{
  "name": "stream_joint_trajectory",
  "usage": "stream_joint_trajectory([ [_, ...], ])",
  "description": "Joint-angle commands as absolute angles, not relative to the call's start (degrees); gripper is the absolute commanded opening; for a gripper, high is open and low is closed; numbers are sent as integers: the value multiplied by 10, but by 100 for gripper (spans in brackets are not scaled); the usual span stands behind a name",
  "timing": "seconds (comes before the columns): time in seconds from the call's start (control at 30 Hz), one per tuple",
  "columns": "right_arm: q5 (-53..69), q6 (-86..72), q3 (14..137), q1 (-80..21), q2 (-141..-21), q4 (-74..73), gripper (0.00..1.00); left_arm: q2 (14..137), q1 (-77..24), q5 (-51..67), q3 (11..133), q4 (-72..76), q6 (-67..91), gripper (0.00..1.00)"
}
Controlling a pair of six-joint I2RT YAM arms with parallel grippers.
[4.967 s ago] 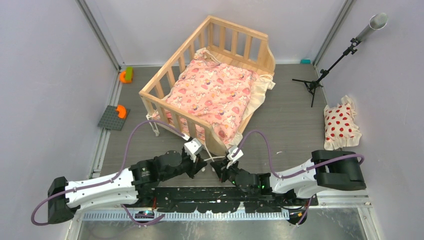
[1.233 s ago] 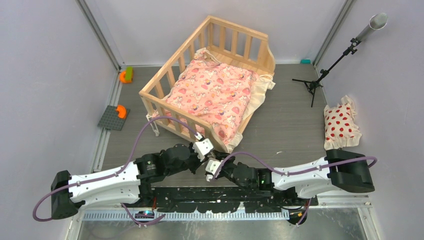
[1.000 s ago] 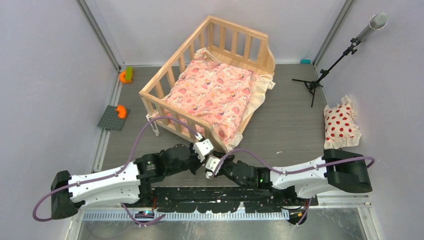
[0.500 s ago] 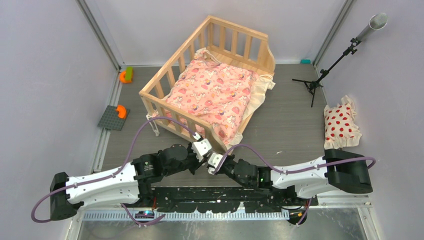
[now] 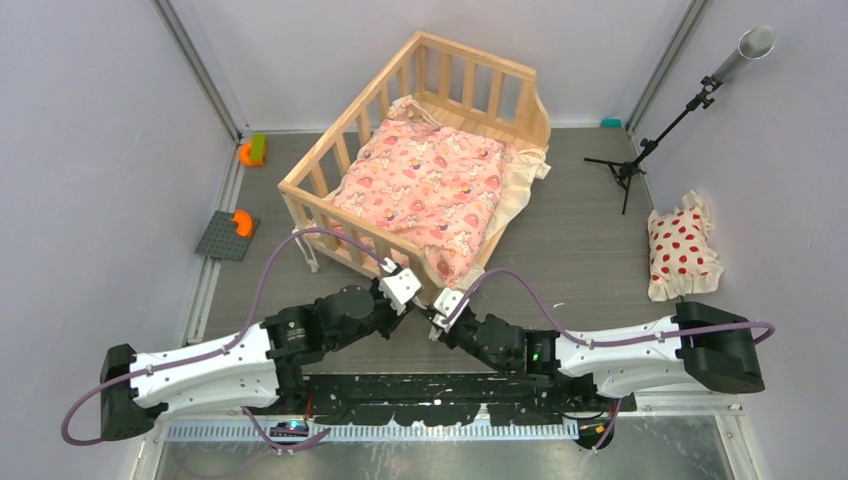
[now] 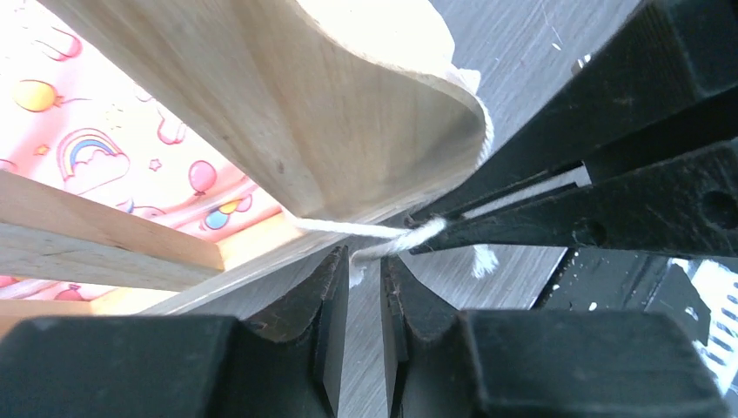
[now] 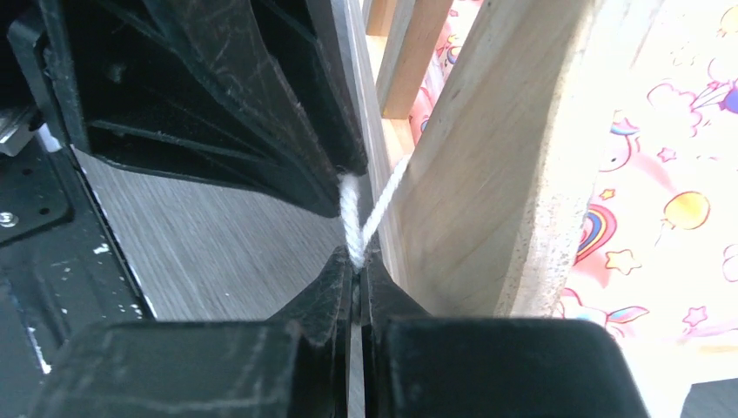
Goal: Set up the pet bed
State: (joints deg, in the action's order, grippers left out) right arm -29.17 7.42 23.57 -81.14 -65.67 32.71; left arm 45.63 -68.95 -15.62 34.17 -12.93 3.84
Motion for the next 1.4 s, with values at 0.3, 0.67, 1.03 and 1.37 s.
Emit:
stream_joint_trajectory([
  [0.3, -281, -167, 263, -812, -654, 307, 1, 476, -691, -230, 372, -65, 4, 31],
  [0.67, -368, -394, 285, -813, -645, 212, 1, 480, -691, -213, 344, -25, 3, 36],
  [1.03, -325, -344, 254, -813, -615, 244, 1, 469, -691, -190, 322, -45, 3, 36],
  [1.37, -254, -211, 244, -814, -606, 212, 1, 355, -691, -151, 283, -48, -64, 39],
])
